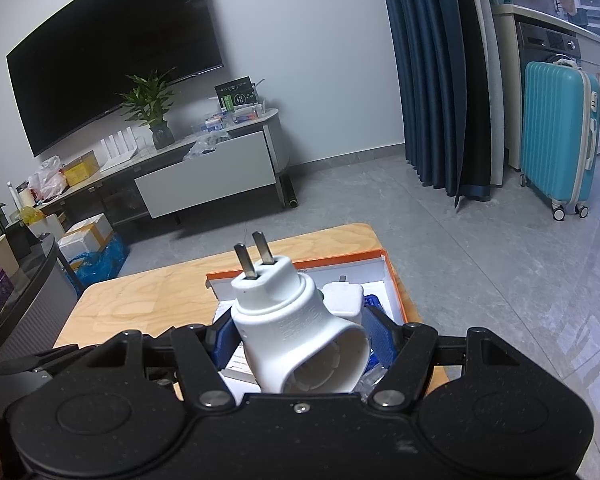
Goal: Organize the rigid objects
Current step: 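Carry the black charger and white diffuser over the white box with both tools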
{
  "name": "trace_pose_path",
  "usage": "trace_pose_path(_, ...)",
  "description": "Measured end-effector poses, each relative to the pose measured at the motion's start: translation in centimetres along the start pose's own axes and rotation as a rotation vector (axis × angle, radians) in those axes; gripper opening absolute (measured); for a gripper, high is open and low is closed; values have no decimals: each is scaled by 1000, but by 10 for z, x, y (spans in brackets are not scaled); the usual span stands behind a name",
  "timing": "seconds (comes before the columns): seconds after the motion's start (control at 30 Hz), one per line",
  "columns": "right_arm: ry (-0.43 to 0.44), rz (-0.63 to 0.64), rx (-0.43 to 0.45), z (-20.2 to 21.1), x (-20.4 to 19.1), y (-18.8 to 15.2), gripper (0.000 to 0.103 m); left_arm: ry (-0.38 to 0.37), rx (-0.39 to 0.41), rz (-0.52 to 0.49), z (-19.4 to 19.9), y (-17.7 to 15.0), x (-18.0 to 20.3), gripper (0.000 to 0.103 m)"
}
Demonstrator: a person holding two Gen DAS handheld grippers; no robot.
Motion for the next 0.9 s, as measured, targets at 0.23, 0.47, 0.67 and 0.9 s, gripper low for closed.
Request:
trace_pose_path(0.23, -5, -9, -9, -7, 4, 3, 79, -5, -9, 0, -5, 0, 1, 56)
trace_pose_path(0.47, -7, -19, -13, -12, 6, 5, 79, -9, -10, 1, -8, 1, 3, 56)
trace_pose_path(0.67, -6, -23, -15, -14, 8, 7, 79, -14, -18, 5, -14, 1, 5, 56)
trace_pose_path(0.9, -2, -25, -15, -15, 9, 9, 79, -15, -22, 2, -15, 1, 5, 56)
Point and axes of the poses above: each gripper's, at about its wrist camera, not at the fingertips, and z roughly against the way its jaws point, x to its right, y to its top, the point moved 7 cm from there along -z, roughly the way its jaws point, and after that the axes turned 5 degrees about z, right-handed, at the moved point
